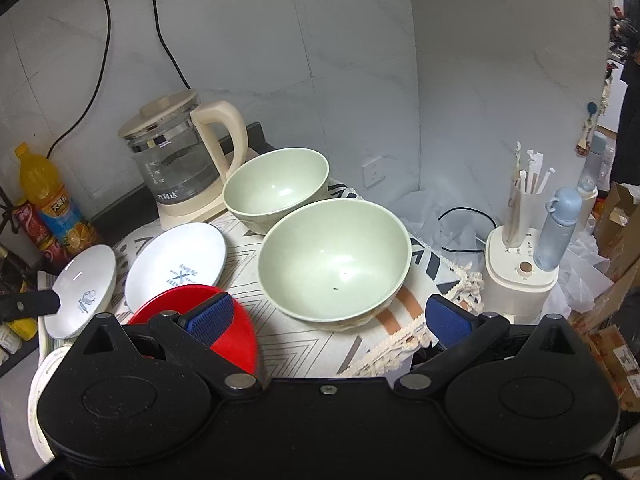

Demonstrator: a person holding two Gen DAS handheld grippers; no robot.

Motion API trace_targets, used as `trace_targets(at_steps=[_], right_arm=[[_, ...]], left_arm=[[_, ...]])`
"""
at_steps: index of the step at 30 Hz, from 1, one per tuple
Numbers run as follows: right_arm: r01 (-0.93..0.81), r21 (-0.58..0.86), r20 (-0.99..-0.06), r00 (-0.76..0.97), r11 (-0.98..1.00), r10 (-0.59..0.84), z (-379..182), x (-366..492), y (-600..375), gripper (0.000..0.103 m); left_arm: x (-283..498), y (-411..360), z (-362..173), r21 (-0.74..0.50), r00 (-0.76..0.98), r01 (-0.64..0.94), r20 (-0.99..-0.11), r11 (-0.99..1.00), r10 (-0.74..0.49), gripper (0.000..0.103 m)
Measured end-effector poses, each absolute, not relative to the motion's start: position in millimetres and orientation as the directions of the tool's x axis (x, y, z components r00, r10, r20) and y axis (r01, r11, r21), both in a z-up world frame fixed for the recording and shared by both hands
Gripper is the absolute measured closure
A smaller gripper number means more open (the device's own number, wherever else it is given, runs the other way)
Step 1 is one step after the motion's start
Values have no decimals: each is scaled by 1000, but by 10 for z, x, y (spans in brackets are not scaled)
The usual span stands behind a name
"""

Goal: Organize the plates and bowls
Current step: 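Move both grippers toward the red-and-black bowl and large pale green bowl, then grasp the rim of the large pale green bowl with the right gripper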

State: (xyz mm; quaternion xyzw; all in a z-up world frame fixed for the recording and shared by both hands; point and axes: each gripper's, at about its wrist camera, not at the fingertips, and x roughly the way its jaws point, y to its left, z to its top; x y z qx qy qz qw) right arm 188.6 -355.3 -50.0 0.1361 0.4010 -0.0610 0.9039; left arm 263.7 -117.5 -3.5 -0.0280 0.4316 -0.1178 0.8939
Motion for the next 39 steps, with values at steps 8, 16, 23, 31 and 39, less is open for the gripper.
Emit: trace_targets(at_steps=[8,16,23,31,39], right_arm=[[194,213,-756,653,958,36,-624,2088,-3853,0],[172,252,-777,622,952,93,-816,2203,-4124,6],[173,299,-791,594,938,143,-1009,2300,-4303,27],[170,308,-808,565,936,163,-1187,2434,-4420,50],[165,339,-819,536,926,204,-1370,2589,-4490,61]], left_arm=[[2771,-1575,-138,-145,589,196,-774,970,-235,2],[2872,-1965,-232,-157,592,212,-764,965,-255,7],[2984,-2250,-384,-175,568,209,-779,962,-265,20],[3162,-2513,-620,-155,502,200,-831,967,-238,58],[3415,-2686,-794,-129,468,191,-860,973,-206,65]])
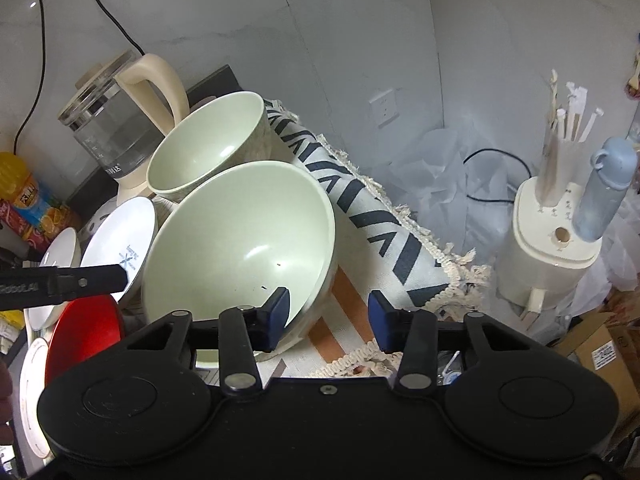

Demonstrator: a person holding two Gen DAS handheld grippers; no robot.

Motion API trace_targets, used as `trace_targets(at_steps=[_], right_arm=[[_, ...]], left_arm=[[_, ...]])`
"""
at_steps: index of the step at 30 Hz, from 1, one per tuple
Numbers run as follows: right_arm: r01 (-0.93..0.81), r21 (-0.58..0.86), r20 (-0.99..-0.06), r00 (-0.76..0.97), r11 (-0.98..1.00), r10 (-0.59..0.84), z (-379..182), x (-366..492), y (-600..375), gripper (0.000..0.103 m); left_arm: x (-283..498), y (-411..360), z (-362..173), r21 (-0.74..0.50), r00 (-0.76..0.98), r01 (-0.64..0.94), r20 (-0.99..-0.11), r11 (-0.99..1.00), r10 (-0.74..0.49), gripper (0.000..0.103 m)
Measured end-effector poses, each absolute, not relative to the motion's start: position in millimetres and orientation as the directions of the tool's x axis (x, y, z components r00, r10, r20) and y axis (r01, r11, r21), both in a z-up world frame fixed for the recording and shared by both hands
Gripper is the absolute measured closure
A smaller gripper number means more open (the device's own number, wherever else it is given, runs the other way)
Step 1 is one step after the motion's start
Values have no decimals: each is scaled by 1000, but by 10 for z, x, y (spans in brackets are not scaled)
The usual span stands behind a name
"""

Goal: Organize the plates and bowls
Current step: 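Grasp the rim of the large pale green bowl with the right gripper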

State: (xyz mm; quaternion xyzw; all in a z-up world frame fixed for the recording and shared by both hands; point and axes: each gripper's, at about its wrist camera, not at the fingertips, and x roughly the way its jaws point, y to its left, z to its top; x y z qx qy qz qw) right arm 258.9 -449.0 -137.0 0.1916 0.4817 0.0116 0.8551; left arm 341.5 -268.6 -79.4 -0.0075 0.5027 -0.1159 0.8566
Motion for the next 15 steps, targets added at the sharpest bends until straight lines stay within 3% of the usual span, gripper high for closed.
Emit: trace_targets(at_steps=[15], right_arm=[[88,313,-850,470,946,237,-1552,2826,-4355,80]], left_arm=[[3629,-2865,-1148,-126,367,212,-909,969,-199,91]])
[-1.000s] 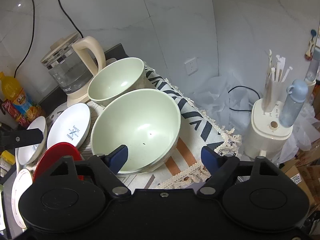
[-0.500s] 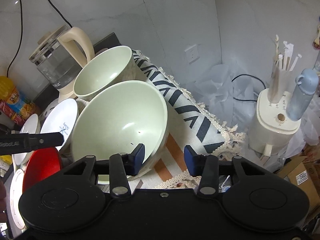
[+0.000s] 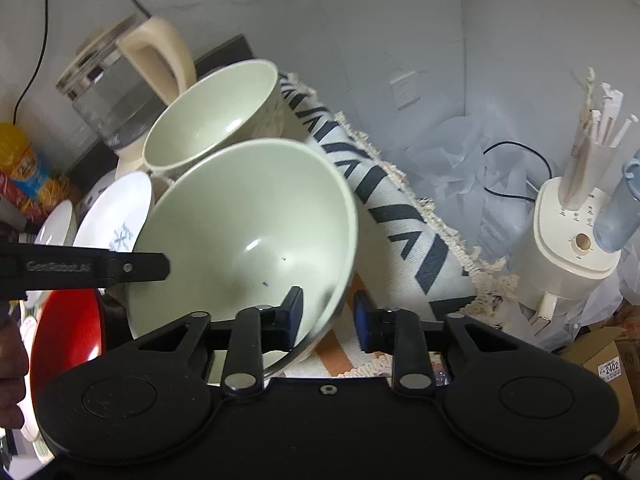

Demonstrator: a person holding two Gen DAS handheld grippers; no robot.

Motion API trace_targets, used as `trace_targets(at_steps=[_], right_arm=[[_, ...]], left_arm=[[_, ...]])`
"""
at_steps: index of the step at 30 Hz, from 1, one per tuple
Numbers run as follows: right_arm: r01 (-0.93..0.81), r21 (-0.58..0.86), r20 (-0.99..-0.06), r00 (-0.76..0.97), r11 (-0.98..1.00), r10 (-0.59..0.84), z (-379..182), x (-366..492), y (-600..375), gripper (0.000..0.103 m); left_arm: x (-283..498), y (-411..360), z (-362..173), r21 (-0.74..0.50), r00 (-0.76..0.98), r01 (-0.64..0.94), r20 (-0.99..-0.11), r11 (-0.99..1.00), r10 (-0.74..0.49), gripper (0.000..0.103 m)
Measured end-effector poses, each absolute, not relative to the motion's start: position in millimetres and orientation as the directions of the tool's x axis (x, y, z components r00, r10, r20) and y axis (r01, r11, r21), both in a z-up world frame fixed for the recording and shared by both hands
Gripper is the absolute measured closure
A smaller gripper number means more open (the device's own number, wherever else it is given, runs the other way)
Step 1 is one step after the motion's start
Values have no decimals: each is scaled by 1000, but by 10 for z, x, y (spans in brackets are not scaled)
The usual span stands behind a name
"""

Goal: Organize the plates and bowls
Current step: 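Grasp the rim of the large pale green bowl with the right gripper, then lift the large green bowl and carry it over the red-and-black bowl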

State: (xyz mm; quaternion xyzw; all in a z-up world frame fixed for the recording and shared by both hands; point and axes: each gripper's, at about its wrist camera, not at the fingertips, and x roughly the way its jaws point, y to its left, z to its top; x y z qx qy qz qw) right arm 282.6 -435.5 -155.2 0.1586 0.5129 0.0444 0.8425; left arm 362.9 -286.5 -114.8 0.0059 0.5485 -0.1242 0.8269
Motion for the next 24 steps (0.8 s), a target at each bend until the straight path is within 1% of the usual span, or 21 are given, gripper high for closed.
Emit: trace_targets(at_steps=[5,11,20,24], right_arm=[[93,305,-854,468,948,229,-1542,2838,-4346,81],[102,320,-839,493,942,231,-1477,2813,-4382,82],[76,326,-792,566,942,229,-1171,2808,-4354,82],[48,322,-770,595,945,232,-1019,2792,-4287,82]], left_arm=[[3625,-2881,-1134,-127,379,231,-902,965,-209,91],[3580,-2862,-977,-129,418,247,-880,960,-225,91],[3468,-2744,-625,-143,489,227,-838,963,-240,91],[3364,-2662,-479,-129,531,218,-816,967,-228,91]])
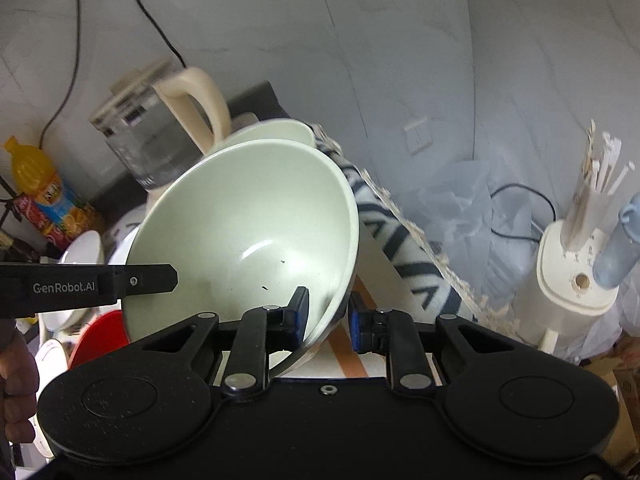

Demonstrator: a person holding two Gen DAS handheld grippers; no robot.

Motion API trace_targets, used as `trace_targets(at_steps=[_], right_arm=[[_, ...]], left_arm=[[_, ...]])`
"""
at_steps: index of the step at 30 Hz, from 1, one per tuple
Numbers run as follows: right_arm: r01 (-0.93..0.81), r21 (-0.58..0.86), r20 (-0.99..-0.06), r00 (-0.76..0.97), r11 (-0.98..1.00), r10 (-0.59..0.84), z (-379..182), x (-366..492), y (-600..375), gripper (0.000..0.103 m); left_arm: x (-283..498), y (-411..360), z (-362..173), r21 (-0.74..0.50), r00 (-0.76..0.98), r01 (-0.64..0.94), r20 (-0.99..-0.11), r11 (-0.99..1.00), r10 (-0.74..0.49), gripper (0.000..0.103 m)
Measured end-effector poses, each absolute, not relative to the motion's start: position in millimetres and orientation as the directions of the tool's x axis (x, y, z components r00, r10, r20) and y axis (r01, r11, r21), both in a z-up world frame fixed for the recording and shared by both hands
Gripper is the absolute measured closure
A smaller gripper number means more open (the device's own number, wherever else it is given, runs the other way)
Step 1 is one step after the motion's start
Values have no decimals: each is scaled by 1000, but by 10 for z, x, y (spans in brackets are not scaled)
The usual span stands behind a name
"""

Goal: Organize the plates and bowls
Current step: 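Lift the large green bowl and carry it over the red-and-black bowl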

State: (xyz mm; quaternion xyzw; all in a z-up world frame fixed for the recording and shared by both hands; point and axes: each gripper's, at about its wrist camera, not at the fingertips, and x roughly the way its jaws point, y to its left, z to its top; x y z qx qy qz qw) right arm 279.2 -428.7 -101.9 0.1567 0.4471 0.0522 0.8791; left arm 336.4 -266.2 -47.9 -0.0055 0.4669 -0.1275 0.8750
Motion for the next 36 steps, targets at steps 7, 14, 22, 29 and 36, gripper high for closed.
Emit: trace_targets(at_steps=[7,14,22,29,36], right_arm=[[4,331,-739,622,943,257,-838,2737,-4141,82],[-55,330,-719,632,943,288,-690,2618,-3895,82],[-117,338,-705,626,934,333,-580,2500,-3643,82],[-147,341,-707,611,929,356,-543,2387,-3469,82],[-159,335,-718,595,929,361,-571,2320,-3379,82]], left_arm=[[3164,-2453,-288,-126,579,188,-787,974,-214,91],[2924,-2171,-179,-135,613,126,-768,983,-184,93],[2670,-1860,-118,-166,616,55,-771,985,-164,93],[2493,-1710,-142,-168,610,23,-779,985,-147,93],[2407,-1631,-227,-190,575,0,-803,982,-155,92]])
